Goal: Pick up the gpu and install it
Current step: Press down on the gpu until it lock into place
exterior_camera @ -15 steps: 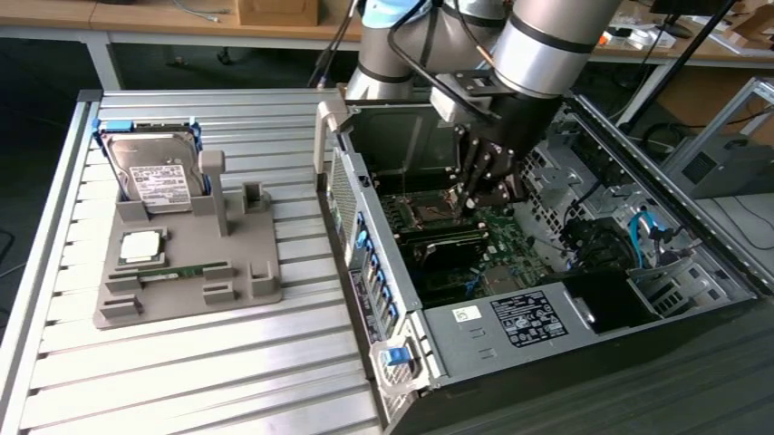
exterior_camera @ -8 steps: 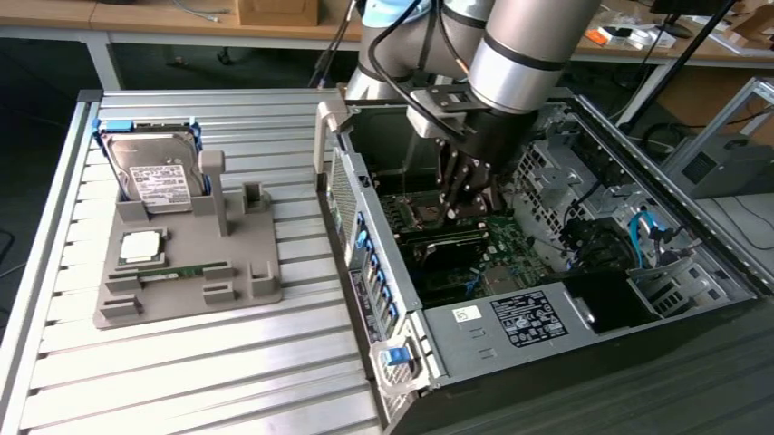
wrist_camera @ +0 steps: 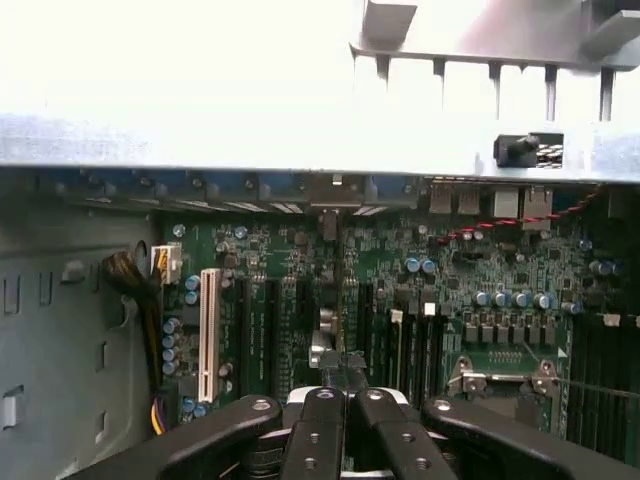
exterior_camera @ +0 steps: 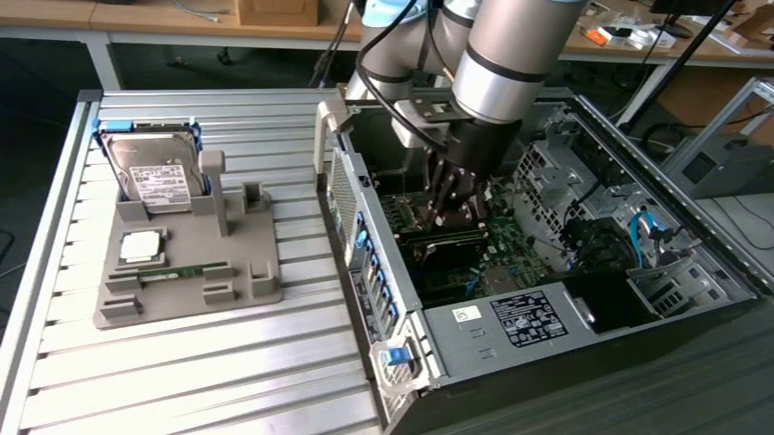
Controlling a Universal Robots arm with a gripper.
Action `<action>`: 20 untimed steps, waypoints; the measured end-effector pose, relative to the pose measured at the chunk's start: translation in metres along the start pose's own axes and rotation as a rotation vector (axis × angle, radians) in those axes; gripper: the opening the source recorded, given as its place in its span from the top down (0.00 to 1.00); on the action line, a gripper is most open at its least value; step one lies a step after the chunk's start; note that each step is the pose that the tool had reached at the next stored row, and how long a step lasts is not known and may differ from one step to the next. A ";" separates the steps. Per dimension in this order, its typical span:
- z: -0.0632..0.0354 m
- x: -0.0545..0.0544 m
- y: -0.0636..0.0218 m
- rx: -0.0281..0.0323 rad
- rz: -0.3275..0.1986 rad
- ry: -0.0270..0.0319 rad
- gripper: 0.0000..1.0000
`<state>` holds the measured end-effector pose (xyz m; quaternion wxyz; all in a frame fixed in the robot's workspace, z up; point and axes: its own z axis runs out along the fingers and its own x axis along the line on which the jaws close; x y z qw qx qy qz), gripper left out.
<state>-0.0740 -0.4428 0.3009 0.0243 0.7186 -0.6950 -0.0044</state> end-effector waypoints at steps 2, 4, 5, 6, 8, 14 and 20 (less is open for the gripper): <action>0.0032 0.000 0.0017 0.0000 0.000 0.0000 0.89; 0.0056 0.000 0.0036 0.0001 0.000 -0.0001 0.89; 0.0065 0.000 0.0050 0.0000 0.000 -0.0001 0.89; 0.0071 0.000 0.0060 0.0000 0.000 0.0000 0.89; 0.0081 0.000 0.0072 0.0000 0.000 0.0000 0.89; 0.0095 -0.001 0.0080 0.0000 0.000 0.0000 0.89; 0.0101 -0.001 0.0093 0.0000 0.000 -0.0001 0.89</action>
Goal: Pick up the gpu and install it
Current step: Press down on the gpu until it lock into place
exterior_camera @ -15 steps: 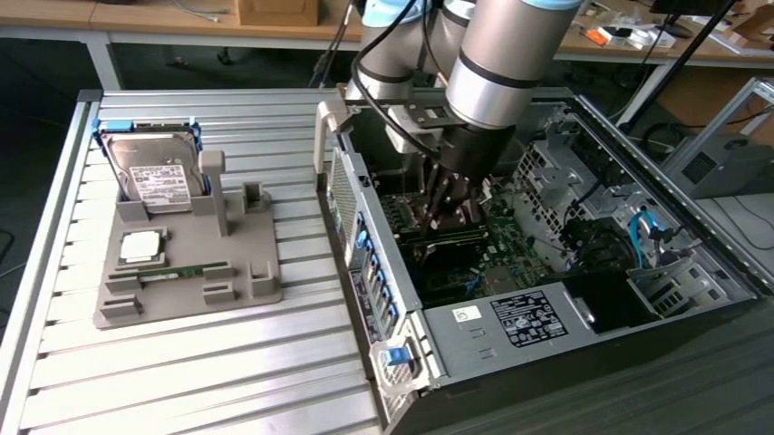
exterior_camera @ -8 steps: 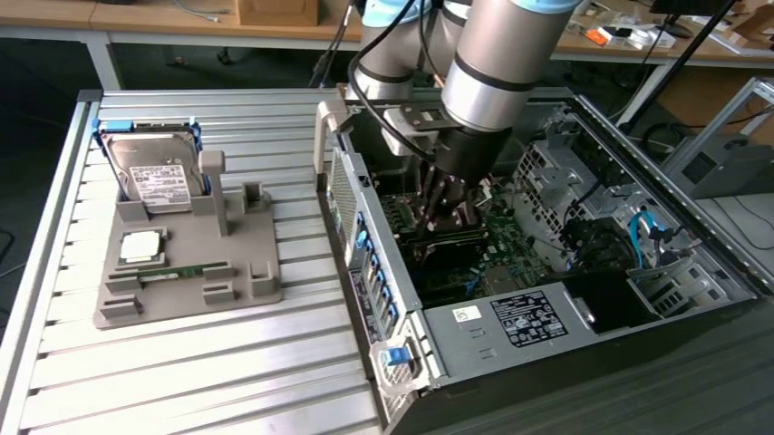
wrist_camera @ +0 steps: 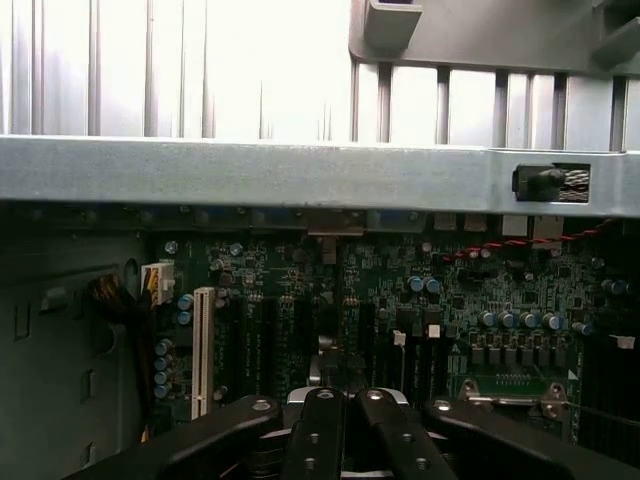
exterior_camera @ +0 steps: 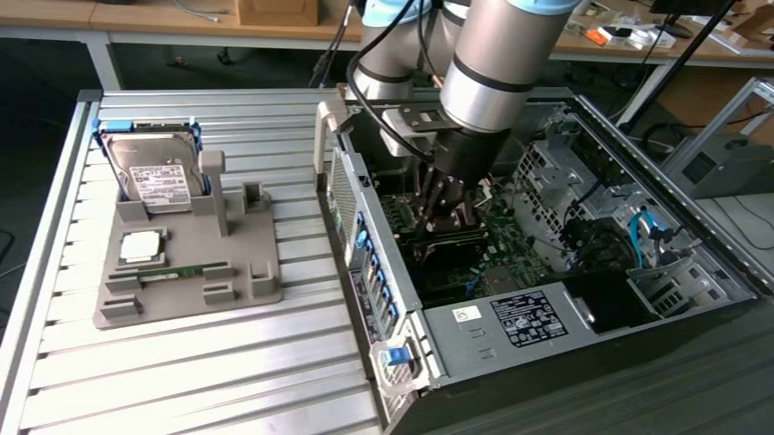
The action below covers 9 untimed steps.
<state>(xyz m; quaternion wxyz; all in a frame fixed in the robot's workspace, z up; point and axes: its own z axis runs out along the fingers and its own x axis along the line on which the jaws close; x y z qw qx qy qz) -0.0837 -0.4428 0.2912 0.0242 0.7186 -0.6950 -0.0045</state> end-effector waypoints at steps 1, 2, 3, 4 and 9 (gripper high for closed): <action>0.0001 0.000 0.0005 0.0000 0.000 0.0000 0.89; 0.0003 0.000 0.0012 0.0000 0.000 -0.0001 0.89; 0.0005 0.000 0.0022 0.0001 0.000 -0.0002 0.89; 0.0006 0.000 0.0033 0.0000 0.000 -0.0001 0.89; 0.0018 0.000 0.0081 0.0000 0.000 0.0000 0.89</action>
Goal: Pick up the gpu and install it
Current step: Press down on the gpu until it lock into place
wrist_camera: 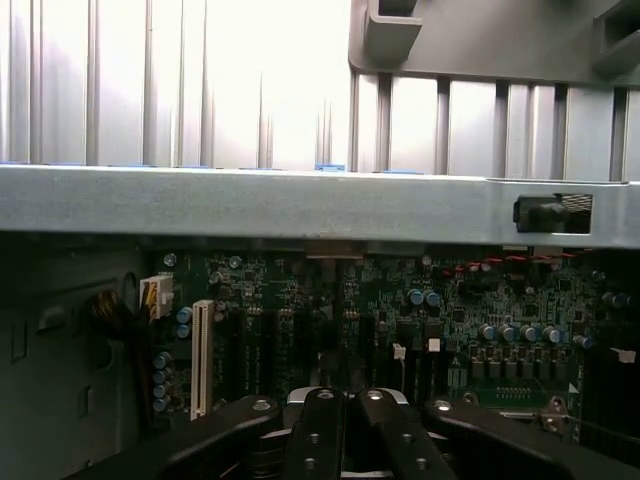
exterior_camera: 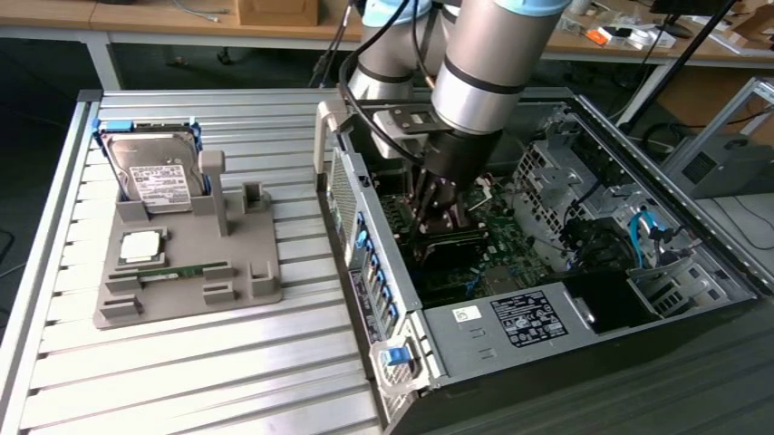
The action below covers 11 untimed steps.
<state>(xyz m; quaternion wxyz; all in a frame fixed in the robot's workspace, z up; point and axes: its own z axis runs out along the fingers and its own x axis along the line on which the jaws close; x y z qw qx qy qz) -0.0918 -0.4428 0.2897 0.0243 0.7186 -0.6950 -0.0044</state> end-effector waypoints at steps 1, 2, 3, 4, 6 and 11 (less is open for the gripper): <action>0.0003 0.000 0.0009 0.0000 0.000 0.0000 0.89; 0.0006 0.000 0.0016 0.0000 0.000 0.0000 0.89; 0.0008 0.000 0.0022 0.0000 0.000 0.0000 0.89; 0.0009 0.000 0.0027 -0.0001 0.000 0.0001 0.89; 0.0014 0.000 0.0037 0.0000 0.000 0.0001 0.89; 0.0028 0.000 0.0067 0.0000 0.000 0.0000 0.89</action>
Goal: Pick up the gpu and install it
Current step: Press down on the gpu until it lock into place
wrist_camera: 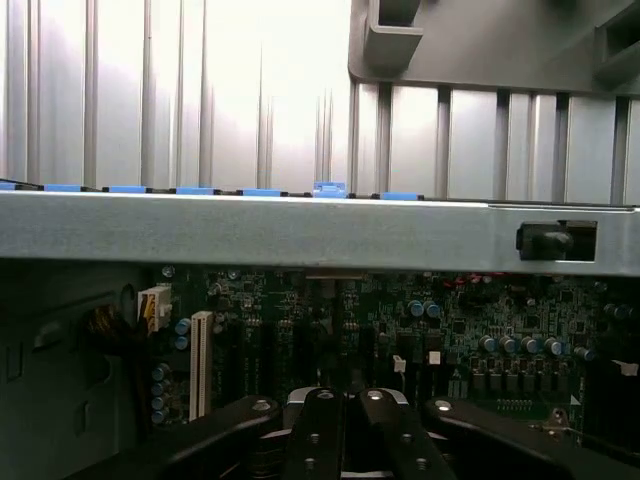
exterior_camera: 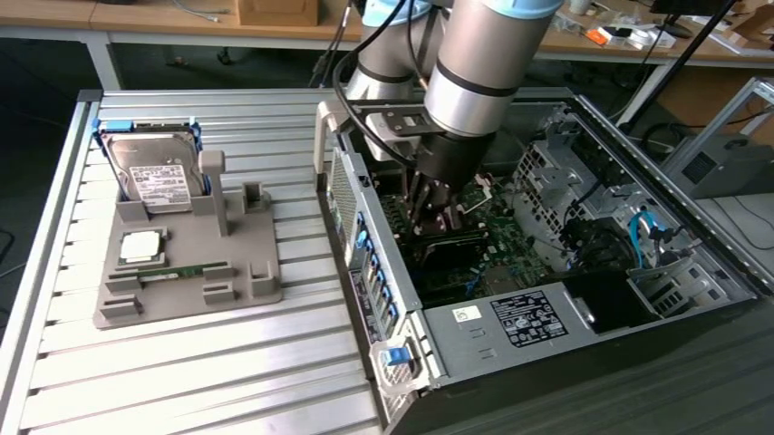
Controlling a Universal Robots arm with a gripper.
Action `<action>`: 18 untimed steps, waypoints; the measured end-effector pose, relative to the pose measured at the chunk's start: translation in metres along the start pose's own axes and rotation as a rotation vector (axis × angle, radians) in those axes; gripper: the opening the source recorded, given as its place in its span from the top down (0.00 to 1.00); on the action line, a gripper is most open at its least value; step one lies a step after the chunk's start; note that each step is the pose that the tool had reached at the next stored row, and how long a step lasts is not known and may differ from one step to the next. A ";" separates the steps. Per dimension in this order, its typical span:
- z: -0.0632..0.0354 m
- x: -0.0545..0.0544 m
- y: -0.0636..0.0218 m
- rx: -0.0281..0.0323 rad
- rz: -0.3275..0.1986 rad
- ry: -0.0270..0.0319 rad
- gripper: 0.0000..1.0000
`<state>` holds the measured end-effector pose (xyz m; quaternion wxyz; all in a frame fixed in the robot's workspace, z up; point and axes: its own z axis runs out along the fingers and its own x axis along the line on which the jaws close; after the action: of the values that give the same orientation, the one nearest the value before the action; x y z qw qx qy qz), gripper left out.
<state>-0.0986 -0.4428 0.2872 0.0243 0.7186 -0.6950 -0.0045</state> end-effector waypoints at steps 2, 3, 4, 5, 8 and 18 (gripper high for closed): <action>0.0008 0.000 0.0006 0.0000 0.000 0.0000 0.89; 0.0014 0.000 0.0006 0.0001 0.000 -0.0002 0.89; 0.0020 0.000 0.0006 0.0001 0.000 -0.0002 0.89; 0.0026 0.000 0.0005 0.0000 0.000 -0.0001 0.89; 0.0049 0.000 -0.0041 -0.0002 -0.001 0.0002 0.89; 0.0080 0.000 -0.0066 -0.0001 -0.005 0.0002 0.89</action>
<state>-0.0924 -0.4428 0.2789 0.0243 0.7204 -0.6931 -0.0045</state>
